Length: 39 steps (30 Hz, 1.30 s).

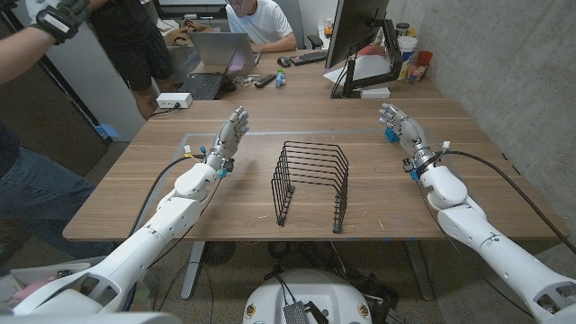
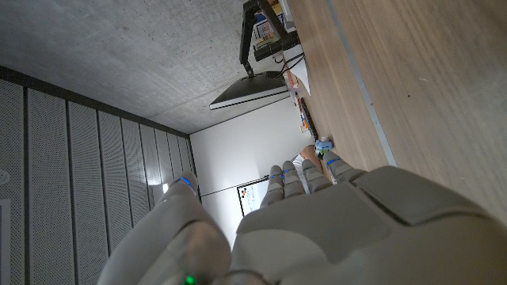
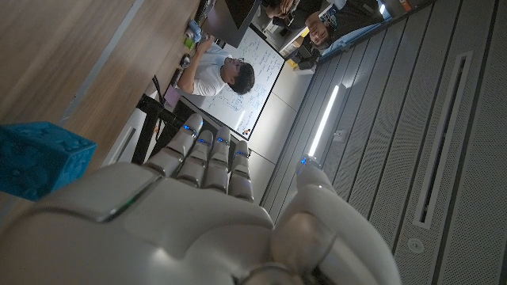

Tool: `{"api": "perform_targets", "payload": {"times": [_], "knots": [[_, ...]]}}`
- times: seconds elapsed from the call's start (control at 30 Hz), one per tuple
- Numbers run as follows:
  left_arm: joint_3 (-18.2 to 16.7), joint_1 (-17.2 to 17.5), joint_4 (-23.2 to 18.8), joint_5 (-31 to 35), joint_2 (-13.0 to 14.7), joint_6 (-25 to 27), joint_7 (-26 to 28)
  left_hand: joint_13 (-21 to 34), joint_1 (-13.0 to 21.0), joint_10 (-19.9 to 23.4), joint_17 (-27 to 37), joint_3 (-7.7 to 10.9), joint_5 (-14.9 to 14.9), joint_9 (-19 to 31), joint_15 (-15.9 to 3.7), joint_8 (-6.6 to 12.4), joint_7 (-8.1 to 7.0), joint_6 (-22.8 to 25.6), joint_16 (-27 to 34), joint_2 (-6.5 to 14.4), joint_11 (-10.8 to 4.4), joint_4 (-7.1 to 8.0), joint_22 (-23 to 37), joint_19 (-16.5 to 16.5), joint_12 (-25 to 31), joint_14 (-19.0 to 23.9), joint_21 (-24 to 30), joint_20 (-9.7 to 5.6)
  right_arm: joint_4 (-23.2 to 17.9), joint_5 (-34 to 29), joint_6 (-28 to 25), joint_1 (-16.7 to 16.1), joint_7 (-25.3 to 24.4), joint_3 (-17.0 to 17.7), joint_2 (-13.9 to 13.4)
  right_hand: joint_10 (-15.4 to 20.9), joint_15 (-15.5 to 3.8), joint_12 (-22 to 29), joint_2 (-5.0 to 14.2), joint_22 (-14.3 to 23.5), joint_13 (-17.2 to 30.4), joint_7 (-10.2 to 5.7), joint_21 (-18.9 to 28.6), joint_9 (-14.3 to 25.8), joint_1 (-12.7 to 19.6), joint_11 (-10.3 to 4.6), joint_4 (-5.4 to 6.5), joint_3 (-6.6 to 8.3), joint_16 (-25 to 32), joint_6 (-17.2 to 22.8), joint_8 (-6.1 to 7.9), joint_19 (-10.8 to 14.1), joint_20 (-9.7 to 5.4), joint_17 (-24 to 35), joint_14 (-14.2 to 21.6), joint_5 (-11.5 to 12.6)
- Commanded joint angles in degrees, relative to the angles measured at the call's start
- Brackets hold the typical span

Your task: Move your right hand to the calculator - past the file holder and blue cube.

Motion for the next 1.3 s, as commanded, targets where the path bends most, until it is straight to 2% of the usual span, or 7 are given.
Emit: {"api": "perform_targets", "payload": {"times": [0.03, 0.33, 0.63, 1.3], "knots": [[-0.1, -0.3, 0.0, 0.2, 0.0, 0.1, 0.3, 0.1, 0.5, 0.2, 0.2, -0.31, 0.1, 0.3, -0.18, -0.36, -0.01, 0.3, -0.1, -0.1, -0.15, 0.00, 0.3, -0.3, -0.1, 0.3, -0.2, 0.46, -0.6, -4.3, 0.8, -1.1, -2.8, 0.7, -2.2, 0.9, -0.14, 0.3, 0.00, 0.1, 0.1, -0.18, -0.2, 0.2, 0.8, -0.32, -0.35, 0.29, 0.3, 0.6, 0.36, 0.8, -1.14, 0.1, 0.7, 0.4], [0.1, -0.6, -0.5, 0.5, 0.2, 1.0, 0.6, 0.1, 0.6, 0.3, 0.2, -0.37, 0.1, 0.3, -0.23, -0.45, 0.00, 0.4, -0.2, 0.0, -0.01, 0.00, 0.3, -0.3, -0.1, 0.2, -0.3, 0.54, 0.2, -5.6, 2.4, -1.6, -5.4, 1.5, -1.6, 1.3, -0.30, 0.3, 0.05, 0.1, 0.1, -0.47, -0.4, 0.2, 0.8, -0.71, -0.45, 0.34, 0.4, 1.4, 0.53, 1.2, -1.16, 0.1, 1.2, 0.4], [0.1, -0.6, -1.8, 1.0, 0.8, 1.7, 1.3, 0.1, 0.6, 0.3, 0.2, -0.43, 0.1, 0.3, -0.22, -0.56, -0.10, 0.4, -0.2, 0.0, -0.16, -0.01, 0.3, -0.3, -0.1, 0.3, -0.4, 0.58, -0.2, -7.8, 3.1, -2.5, -7.3, 2.2, -2.5, 2.0, -0.64, 0.5, 0.10, 0.1, 0.2, -0.78, -0.5, 0.2, 0.9, -1.05, -0.57, 0.40, 0.4, 2.0, 0.62, 1.8, -1.26, 0.1, 1.9, 0.5], [0.3, -1.3, -1.2, 1.1, 0.5, 2.0, 1.2, 0.1, 0.8, 0.3, 0.3, -0.58, 0.1, 0.3, -0.20, -0.77, -0.04, 0.6, -0.2, 0.2, -0.15, -0.03, 0.3, -0.2, -0.2, 0.3, -0.6, 0.64, -3.9, -13.0, 0.8, -5.5, -11.3, 3.7, -6.0, 2.5, -0.90, 0.5, 0.23, 0.1, 0.2, -1.10, -0.7, 0.3, 0.9, -1.50, -0.68, 0.49, 0.4, 2.6, 0.56, 2.6, -1.30, 0.2, 2.9, 0.7]]}}
